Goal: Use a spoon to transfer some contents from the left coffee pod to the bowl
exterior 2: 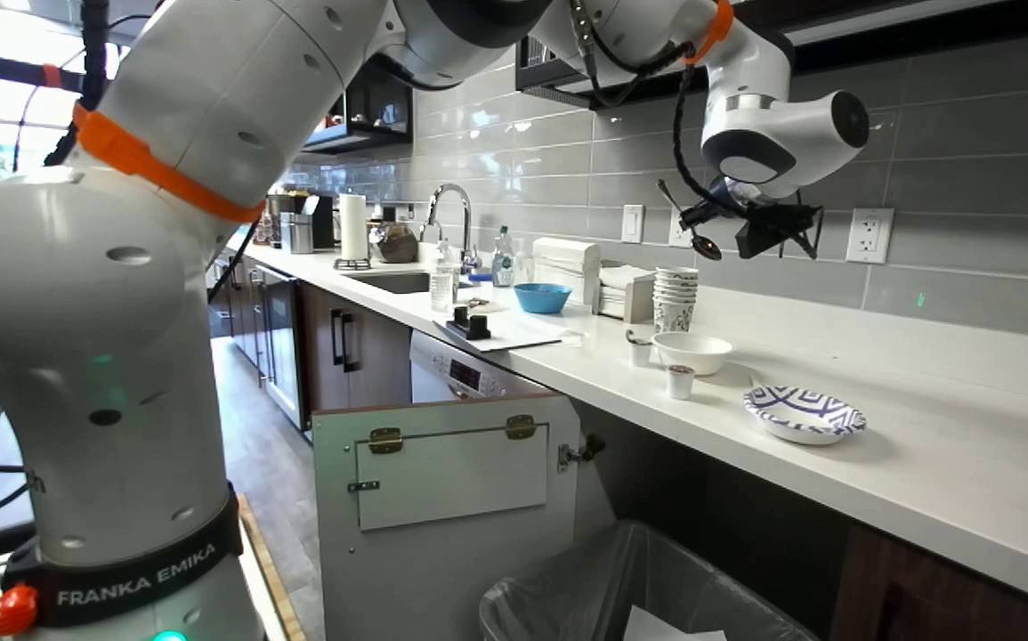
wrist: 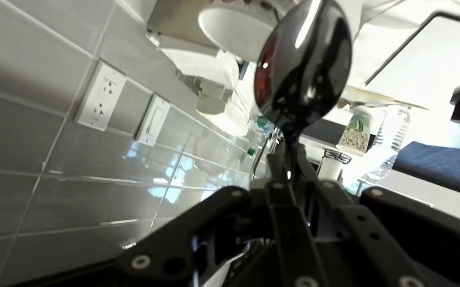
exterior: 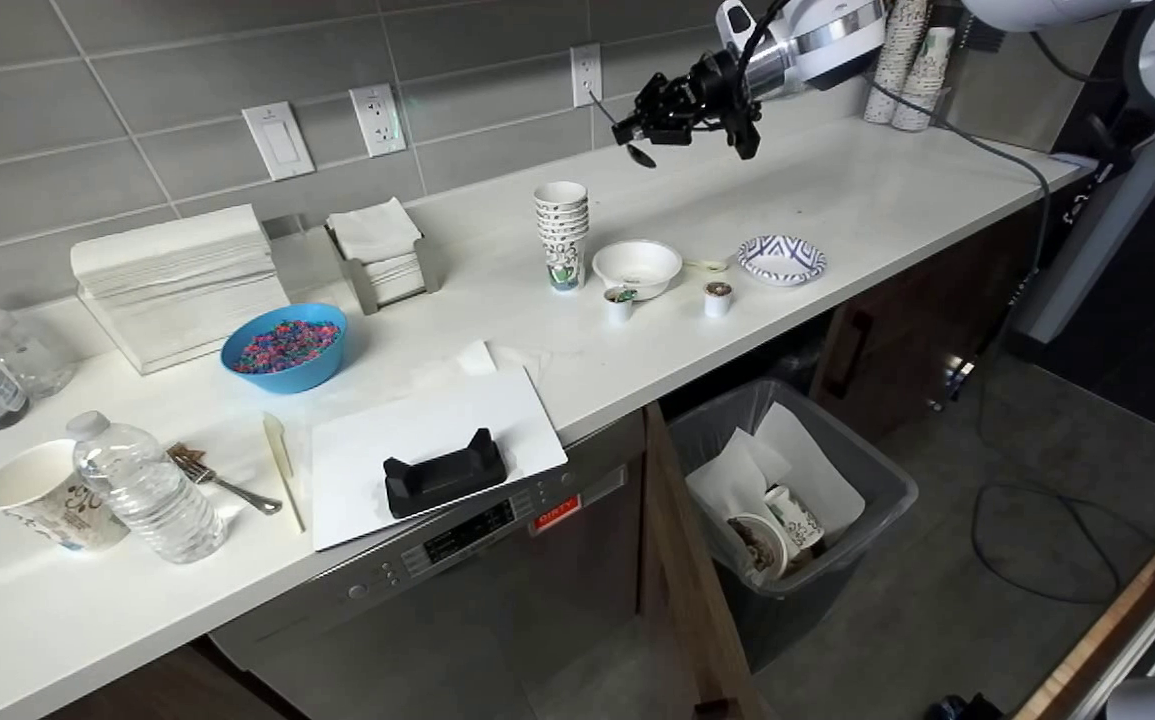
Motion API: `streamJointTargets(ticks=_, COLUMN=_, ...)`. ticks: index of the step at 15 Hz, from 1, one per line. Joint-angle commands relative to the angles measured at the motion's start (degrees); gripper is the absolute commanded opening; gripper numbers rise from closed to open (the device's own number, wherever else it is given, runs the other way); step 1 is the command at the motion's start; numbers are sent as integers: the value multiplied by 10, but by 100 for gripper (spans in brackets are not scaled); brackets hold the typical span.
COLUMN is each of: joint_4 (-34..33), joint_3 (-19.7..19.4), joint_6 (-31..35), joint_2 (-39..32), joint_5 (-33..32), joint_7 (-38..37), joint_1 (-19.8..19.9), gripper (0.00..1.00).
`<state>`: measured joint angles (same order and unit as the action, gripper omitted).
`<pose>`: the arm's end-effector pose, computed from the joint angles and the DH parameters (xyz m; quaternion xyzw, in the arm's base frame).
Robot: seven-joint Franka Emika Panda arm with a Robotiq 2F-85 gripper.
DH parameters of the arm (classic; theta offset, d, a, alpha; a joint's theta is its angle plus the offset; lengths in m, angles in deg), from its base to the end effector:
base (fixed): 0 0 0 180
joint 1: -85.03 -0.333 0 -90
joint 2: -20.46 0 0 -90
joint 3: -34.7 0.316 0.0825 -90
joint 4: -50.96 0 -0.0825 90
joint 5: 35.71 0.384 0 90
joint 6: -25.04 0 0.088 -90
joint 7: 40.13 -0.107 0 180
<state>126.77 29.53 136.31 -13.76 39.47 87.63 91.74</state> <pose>0.7422 -0.0720 0.4342 -0.6053 -0.5745 -0.5206 0.1802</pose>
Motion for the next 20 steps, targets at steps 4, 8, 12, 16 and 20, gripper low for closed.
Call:
streamJointTargets(ticks=4, joint_4=-2, joint_3=-22, joint_6=19, joint_2=5, joint_5=-172, joint_7=-174, joint_1=16, gripper=2)
streamJointTargets(ticks=8, joint_4=-20, joint_3=-26, joint_6=7, joint_2=-6, joint_5=-280, joint_7=-286, joint_1=37, gripper=2)
streamJointTargets(ticks=12, joint_4=-66, joint_3=-19, joint_6=-30, joint_2=-35, joint_5=-394, joint_7=-411, joint_1=57, gripper=2)
streamJointTargets(ticks=16, joint_4=-146, joint_3=7, joint_6=-123, joint_2=-81, joint_5=-490, joint_7=-509, joint_1=76, gripper=2)
streamJointTargets(ticks=20, joint_4=-221, joint_3=35, joint_6=-196, joint_2=-123, joint_5=-544, joint_7=-546, joint_1=92, gripper=2)
